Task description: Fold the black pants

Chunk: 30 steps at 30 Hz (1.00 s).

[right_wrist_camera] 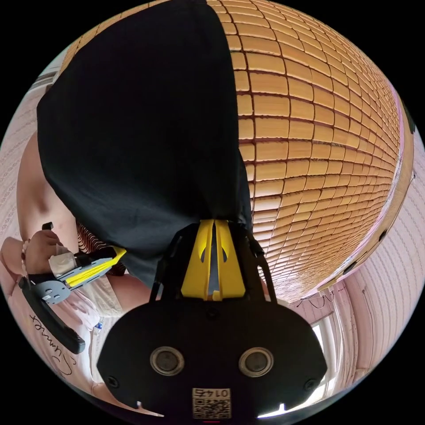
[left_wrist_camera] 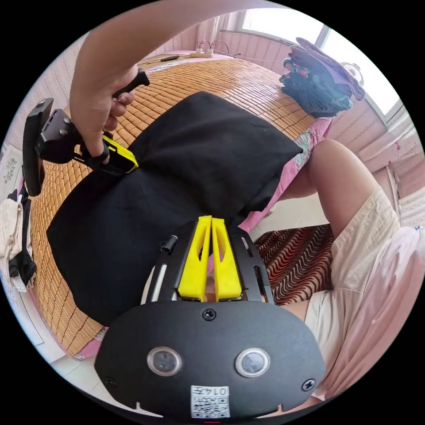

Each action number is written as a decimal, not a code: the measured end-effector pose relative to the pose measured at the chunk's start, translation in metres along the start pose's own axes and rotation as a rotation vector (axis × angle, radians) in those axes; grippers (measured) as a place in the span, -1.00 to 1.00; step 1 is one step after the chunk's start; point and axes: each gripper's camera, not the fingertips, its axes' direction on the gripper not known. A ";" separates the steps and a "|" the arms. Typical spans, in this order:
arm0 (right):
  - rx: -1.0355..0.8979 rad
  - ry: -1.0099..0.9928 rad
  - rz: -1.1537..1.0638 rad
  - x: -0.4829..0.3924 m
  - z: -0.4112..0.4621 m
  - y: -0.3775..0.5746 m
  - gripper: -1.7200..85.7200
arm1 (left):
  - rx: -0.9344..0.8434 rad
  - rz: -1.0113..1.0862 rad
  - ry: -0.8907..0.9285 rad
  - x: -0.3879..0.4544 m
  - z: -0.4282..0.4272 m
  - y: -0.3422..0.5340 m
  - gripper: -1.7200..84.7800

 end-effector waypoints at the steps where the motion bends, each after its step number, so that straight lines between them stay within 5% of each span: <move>1: 0.007 -0.017 0.008 0.002 0.003 0.007 -0.97 | -0.014 0.015 -0.009 0.004 0.005 -0.002 -0.98; 12: 0.124 -0.078 0.105 0.012 0.047 0.093 -0.98 | -0.175 0.142 -0.065 0.039 0.026 -0.027 -0.98; 17: 0.302 -0.373 0.087 0.040 0.066 0.180 -0.98 | 0.007 0.139 -0.067 0.054 -0.003 -0.001 -0.98; 22: 0.841 -0.552 0.355 0.043 0.112 0.378 -0.95 | 0.243 -0.004 0.013 0.076 -0.033 0.029 -0.97; 26: 0.832 -0.566 0.624 -0.002 0.209 0.484 -0.79 | 0.265 -0.016 0.094 0.106 -0.038 0.034 -0.76; 30: 0.801 -0.818 0.853 -0.042 0.318 0.564 -0.55 | 0.260 0.047 0.083 0.135 -0.036 0.026 -0.69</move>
